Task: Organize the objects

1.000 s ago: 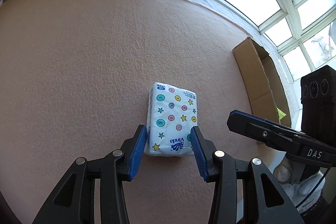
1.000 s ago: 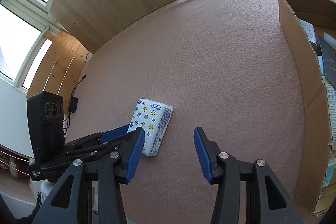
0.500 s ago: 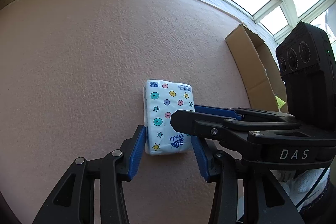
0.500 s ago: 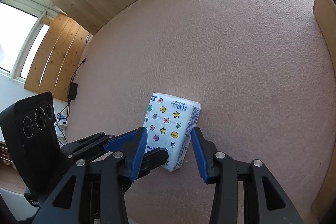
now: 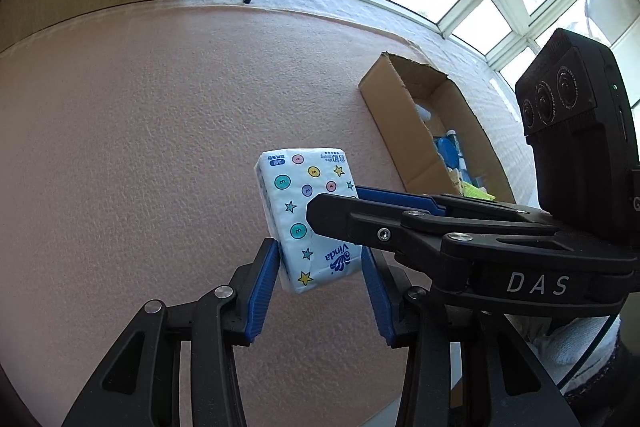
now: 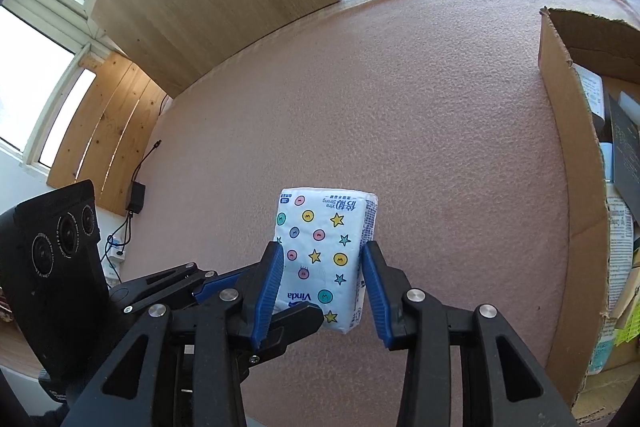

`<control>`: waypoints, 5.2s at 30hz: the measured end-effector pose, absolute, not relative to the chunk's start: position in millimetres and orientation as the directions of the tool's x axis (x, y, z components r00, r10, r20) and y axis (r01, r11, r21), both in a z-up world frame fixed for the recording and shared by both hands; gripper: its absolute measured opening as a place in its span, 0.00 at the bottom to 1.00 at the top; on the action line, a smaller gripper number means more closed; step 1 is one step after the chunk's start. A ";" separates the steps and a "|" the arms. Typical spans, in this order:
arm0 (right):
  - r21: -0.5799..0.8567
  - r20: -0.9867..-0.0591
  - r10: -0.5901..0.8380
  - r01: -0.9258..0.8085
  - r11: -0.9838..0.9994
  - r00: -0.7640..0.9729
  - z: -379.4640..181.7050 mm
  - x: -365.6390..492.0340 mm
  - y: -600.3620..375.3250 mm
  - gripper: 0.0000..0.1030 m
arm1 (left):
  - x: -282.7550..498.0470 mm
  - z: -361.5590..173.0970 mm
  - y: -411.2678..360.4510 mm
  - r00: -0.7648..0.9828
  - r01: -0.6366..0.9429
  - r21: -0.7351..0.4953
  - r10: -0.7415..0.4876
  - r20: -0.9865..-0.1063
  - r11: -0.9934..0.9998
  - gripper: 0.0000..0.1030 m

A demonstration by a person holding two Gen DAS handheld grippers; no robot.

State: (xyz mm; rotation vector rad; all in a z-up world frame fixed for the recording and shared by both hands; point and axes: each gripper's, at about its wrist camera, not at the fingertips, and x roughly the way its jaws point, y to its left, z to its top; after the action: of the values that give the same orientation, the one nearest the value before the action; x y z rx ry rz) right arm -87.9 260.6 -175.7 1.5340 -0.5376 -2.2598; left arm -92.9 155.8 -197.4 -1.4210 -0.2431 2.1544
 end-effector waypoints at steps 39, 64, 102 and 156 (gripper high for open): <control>0.344 -0.788 -0.200 -0.147 -0.927 -0.582 -124.4 -105.4 462.2 0.37 | -182.3 -167.8 400.8 -0.236 -0.601 -0.368 0.598 -0.766 -0.709 0.46; 0.313 -0.777 -0.149 -0.169 -0.935 -0.611 -111.0 -83.4 434.9 0.46 | -172.6 -165.9 303.7 -0.325 -0.487 -0.293 0.481 -0.814 -0.823 0.78; 0.194 -0.773 -0.218 0.105 -0.975 -0.596 -103.8 -50.4 190.8 0.55 | -55.8 -157.8 11.8 -0.511 -0.024 -0.167 0.155 -0.846 -0.986 0.85; 0.149 -0.787 -0.192 0.120 -0.981 -0.586 -112.6 -49.2 168.4 0.72 | -58.4 -155.7 1.0 -0.523 -0.003 -0.098 0.085 -0.848 -0.995 0.88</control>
State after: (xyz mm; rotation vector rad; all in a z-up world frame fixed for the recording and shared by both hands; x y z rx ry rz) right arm -49.2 168.4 -112.6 1.3288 -0.1190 -2.6493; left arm -58.4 1.0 -155.7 -1.5080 -0.1306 2.6948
